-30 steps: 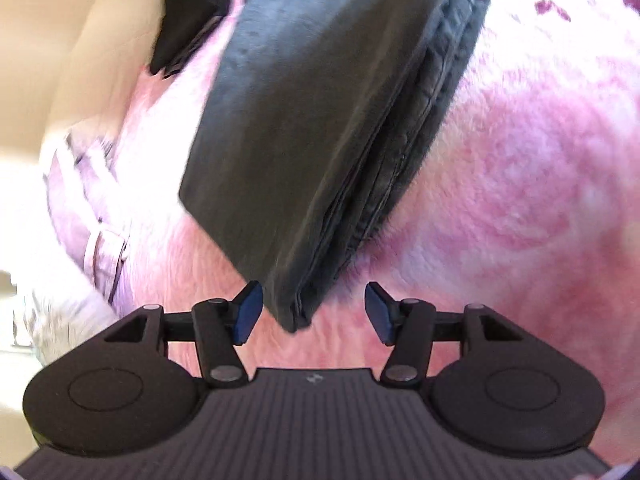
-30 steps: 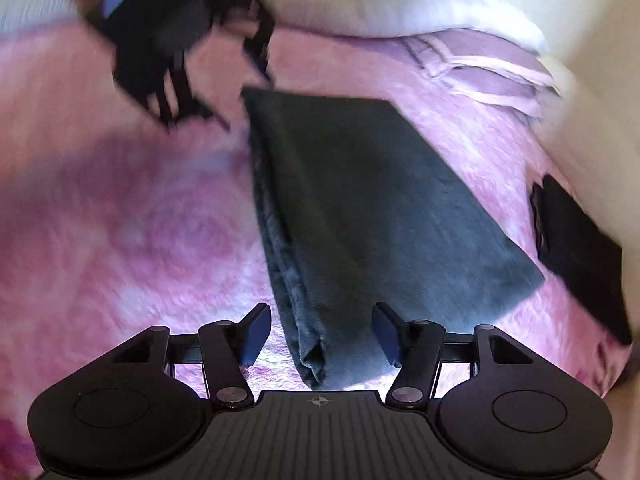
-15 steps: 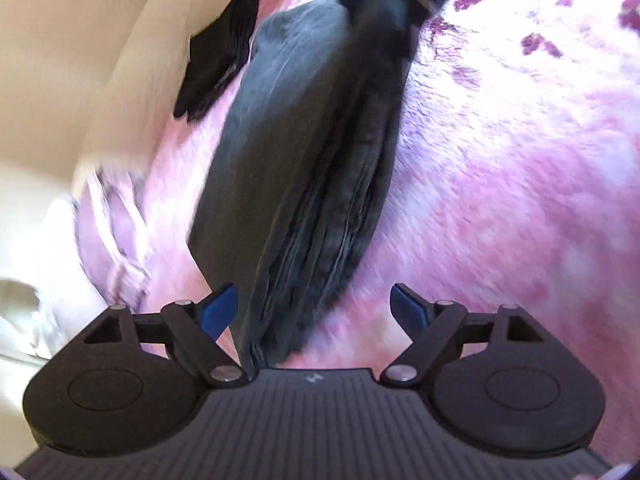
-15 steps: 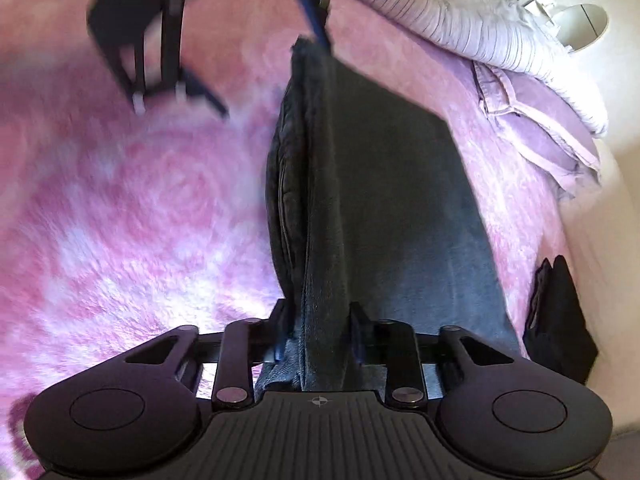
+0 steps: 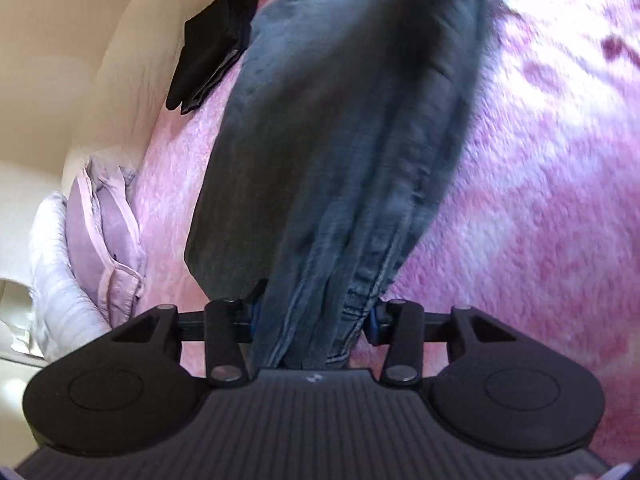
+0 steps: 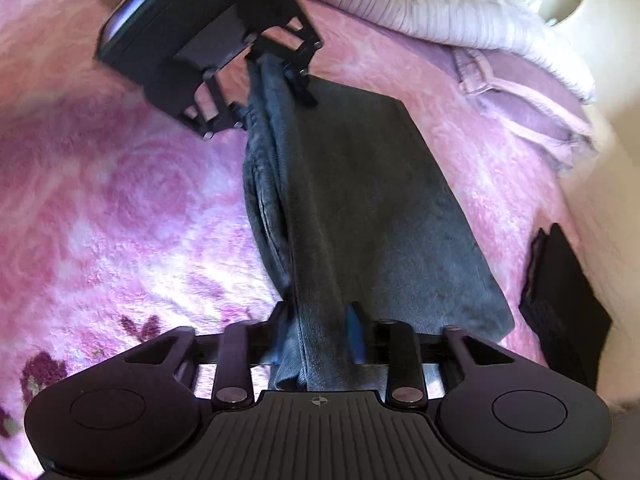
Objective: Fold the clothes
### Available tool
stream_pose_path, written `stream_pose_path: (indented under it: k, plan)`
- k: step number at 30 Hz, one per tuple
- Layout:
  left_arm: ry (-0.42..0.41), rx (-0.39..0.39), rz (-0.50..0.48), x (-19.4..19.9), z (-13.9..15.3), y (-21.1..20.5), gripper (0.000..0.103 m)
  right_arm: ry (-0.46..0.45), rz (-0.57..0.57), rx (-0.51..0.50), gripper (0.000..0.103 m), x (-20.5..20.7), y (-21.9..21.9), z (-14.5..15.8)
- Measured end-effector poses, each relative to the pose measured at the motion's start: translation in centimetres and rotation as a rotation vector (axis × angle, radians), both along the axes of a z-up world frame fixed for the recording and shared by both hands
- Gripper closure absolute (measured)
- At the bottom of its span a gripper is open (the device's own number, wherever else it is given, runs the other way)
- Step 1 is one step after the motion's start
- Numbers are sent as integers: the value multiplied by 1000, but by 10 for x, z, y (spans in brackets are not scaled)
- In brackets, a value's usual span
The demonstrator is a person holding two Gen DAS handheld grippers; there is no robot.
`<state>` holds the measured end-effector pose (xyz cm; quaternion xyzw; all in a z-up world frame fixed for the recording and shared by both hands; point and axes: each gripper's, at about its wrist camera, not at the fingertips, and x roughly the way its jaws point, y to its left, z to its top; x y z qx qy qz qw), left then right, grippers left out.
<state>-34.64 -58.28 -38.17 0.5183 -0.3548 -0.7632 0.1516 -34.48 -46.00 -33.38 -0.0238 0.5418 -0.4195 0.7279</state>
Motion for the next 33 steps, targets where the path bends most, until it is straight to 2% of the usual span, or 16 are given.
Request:
stream_pose_path:
  k: [1, 3, 6, 9, 12, 16, 18, 20, 22, 25, 33]
  plan:
    - [2, 16, 9, -1, 3, -4, 63, 1, -1, -10, 49, 1, 4, -2]
    - [4, 45, 27, -2, 7, -8, 63, 16, 0, -30, 48, 5, 8, -12]
    - [0, 76, 35, -2, 11, -10, 63, 81, 14, -52, 44, 19, 4, -42]
    - [-14, 60, 31, -3, 7, -4, 63, 119, 28, -87, 43, 15, -4, -56]
    - [-29, 40, 25, -4, 1, 3, 62, 209, 21, -122, 49, 2, -10, -54]
    - [-49, 12, 17, -5, -7, 13, 56, 261, 84, -136, 59, -18, -3, -52]
    - [-59, -2, 13, -6, -11, 17, 52, 268, 98, -117, 59, -21, -4, -59]
    - [-69, -16, 9, -6, -15, 22, 52, 254, 93, -101, 67, -24, -6, -62]
    - [-82, -20, 11, -7, -13, 24, 56, 218, 71, -79, 77, -26, -9, -52]
    - [-108, 3, 34, -12, 3, 20, 64, 171, 50, -47, 80, -29, -15, -34]
    - [-104, 100, 69, -18, 92, 24, 68, 127, 103, 7, 82, -47, -29, 61]
